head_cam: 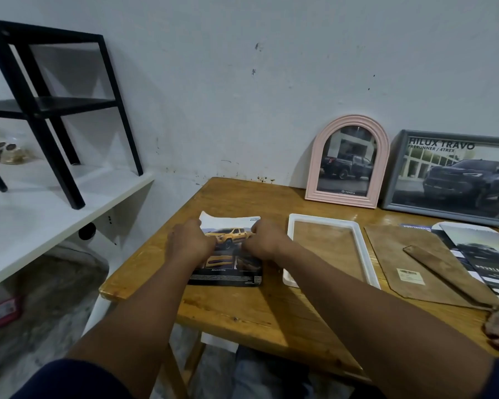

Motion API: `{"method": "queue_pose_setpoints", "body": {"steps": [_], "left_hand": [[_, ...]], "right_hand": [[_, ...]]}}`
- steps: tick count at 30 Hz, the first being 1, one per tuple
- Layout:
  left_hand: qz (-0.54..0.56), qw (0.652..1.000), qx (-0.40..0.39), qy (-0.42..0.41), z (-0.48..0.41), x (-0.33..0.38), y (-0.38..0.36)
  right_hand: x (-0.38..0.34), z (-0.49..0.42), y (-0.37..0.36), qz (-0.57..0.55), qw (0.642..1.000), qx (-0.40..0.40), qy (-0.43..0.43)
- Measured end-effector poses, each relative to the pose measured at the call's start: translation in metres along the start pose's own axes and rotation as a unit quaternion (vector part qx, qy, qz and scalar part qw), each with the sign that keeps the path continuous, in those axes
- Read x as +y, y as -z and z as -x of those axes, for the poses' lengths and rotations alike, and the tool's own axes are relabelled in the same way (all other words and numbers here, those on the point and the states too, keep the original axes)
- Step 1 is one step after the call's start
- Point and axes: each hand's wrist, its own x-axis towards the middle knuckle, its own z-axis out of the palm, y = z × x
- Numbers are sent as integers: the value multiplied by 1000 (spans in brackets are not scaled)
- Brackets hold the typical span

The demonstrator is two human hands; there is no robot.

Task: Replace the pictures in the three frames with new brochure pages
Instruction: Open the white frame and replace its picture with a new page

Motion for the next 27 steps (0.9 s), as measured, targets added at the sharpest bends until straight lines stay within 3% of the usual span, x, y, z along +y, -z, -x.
{"method": "queue_pose_setpoints", "body": {"steps": [5,12,17,22,27], "left_hand": [[192,980,34,50,3,10,7],[351,931,97,13,0,27,22],[497,866,38,45,-5,44,42],[539,841,26,38,-3,78,44],[513,858,3,-18,3,128,23]], "right_hand": [[2,2,24,-69,997,-27,-6],[20,4,45,-149,988,-36,-19],[24,9,61,-263,964,-45,-4],[31,20,94,-313,946,70,39],[64,35,142,-294,942,160,33]]}}
